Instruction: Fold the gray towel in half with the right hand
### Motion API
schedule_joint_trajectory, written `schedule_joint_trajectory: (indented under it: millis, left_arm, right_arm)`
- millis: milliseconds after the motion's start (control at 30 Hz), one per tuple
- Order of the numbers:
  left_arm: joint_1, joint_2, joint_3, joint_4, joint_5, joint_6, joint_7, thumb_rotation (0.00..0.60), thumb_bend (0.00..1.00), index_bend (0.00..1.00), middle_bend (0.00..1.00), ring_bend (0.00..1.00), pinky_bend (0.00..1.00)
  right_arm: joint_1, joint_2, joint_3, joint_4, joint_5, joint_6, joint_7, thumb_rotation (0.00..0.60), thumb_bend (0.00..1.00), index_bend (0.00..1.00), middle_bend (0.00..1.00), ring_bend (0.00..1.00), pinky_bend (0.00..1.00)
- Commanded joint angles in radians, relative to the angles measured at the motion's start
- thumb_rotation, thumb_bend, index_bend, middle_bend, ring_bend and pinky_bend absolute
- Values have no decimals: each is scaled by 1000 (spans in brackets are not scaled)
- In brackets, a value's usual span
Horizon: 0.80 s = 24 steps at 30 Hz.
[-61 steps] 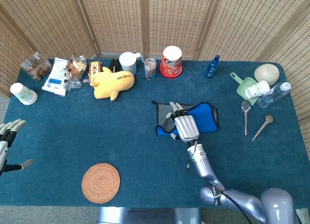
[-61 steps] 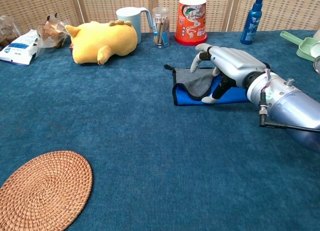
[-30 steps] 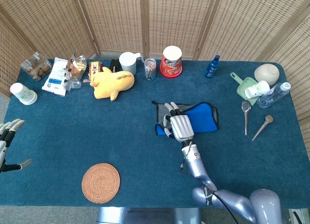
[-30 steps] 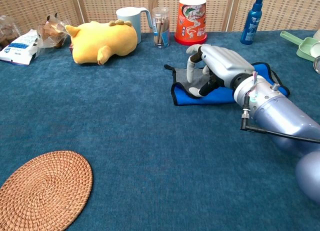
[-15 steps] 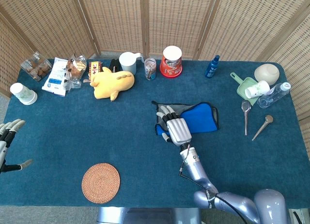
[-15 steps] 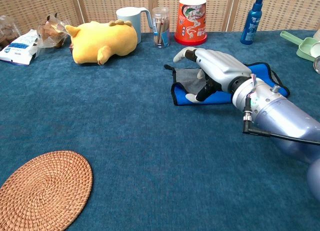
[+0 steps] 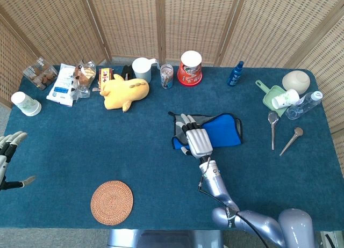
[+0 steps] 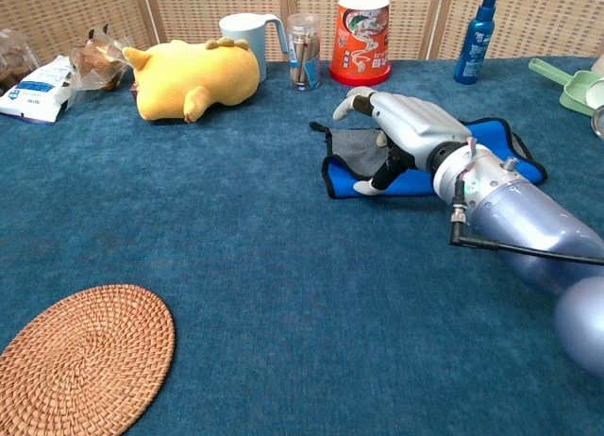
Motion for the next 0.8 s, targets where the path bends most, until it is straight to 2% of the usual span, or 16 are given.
schedule_joint_trajectory:
  millis: [33,200,500,800]
  left_arm:
    - [0,0,0,0,0,0,-1,600,114,0,0,0,0]
    - [1,1,0,0,1,1,-4,600,113,0,0,0,0]
    - [2,3,0,1,2,4,-10,600,113,0,0,0,0]
    - [4,5,0,3,4,6,-17,600,114,0,0,0,0]
  right_arm:
    - [3,-6,4,8,4,2,-4,600,210,272,67,9,312]
    - [7,-16,3,23,7,-1,-7,600,223,374,70,9,311]
    - [16,-33,-3,53,-14,15,-11,600,337,434,87,18,311]
    - [19,-53,-8,84,-22,19,-8,600,403,466,95,24,311]
